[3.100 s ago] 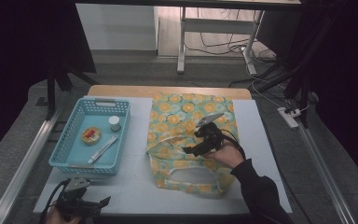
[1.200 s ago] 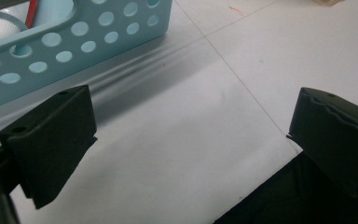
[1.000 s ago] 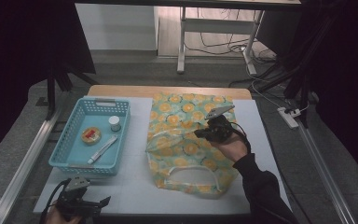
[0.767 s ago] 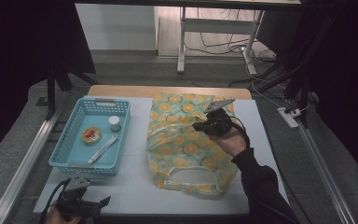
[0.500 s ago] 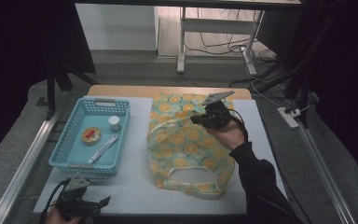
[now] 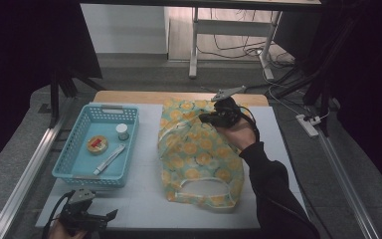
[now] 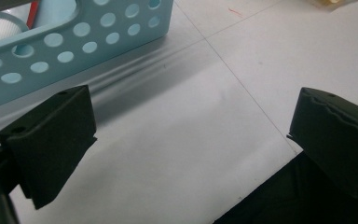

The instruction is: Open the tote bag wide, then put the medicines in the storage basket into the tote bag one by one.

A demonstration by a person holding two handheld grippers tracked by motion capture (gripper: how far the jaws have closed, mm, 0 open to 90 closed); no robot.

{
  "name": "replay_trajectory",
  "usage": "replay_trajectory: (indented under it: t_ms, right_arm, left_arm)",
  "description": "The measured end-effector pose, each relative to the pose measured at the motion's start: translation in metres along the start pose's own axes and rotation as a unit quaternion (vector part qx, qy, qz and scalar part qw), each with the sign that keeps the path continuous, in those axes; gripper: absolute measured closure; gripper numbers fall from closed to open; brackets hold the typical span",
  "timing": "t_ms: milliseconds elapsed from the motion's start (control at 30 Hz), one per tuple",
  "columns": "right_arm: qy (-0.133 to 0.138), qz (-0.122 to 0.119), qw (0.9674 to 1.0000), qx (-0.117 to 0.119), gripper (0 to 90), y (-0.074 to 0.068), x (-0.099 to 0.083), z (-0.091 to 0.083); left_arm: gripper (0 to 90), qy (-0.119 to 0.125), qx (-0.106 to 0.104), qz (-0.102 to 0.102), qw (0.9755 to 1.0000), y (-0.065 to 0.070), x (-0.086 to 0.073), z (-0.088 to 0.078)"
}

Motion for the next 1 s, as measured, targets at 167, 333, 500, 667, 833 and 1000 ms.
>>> replay_trajectory:
  t_ms: [167, 333, 500, 667, 833, 1000]
  right_arm:
    - [0.006, 0.003, 1.0, -0.001, 90.0, 0.003, 0.004, 0.001]
    - [0.012, 0.005, 0.9999, 0.0, 90.0, 0.003, 0.009, 0.001]
    - [0.017, 0.006, 0.9998, 0.002, 90.0, 0.002, 0.014, 0.002]
    - [0.017, 0.005, 0.9998, 0.005, 90.0, 0.0, 0.015, 0.004]
    - [0.017, 0.007, 0.9998, 0.009, 90.0, 0.0, 0.013, 0.005]
    - [0.019, 0.011, 0.9997, 0.011, 90.0, 0.002, 0.01, 0.006]
  left_arm:
    - [0.5, -0.001, 0.0, 0.0, 1.0, 0.0, 0.0, 0.0]
    - [0.5, 0.0, 0.0, -0.001, 1.0, 0.0, 0.0, 0.0]
    - [0.5, 0.0, 0.0, -0.001, 1.0, 0.0, 0.0, 0.0]
    - [0.2, 0.002, 0.0, -0.003, 1.0, 0.0, 0.0, -0.001]
    - [0.0, 0.009, -0.007, -0.015, 0.9998, -0.003, 0.0, -0.002]
    - [0.0, 0.017, -0.022, -0.029, 0.9992, -0.005, 0.0, -0.004]
Point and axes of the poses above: each handheld gripper's, and its own axes: z roughly forward along the jaws, x roughly out of its top, y roughly to its right, the point moved 7 cm from there along z, roughly forward along the jaws, and after that the axes turned 1 degree about z, right-handed, at the moved point
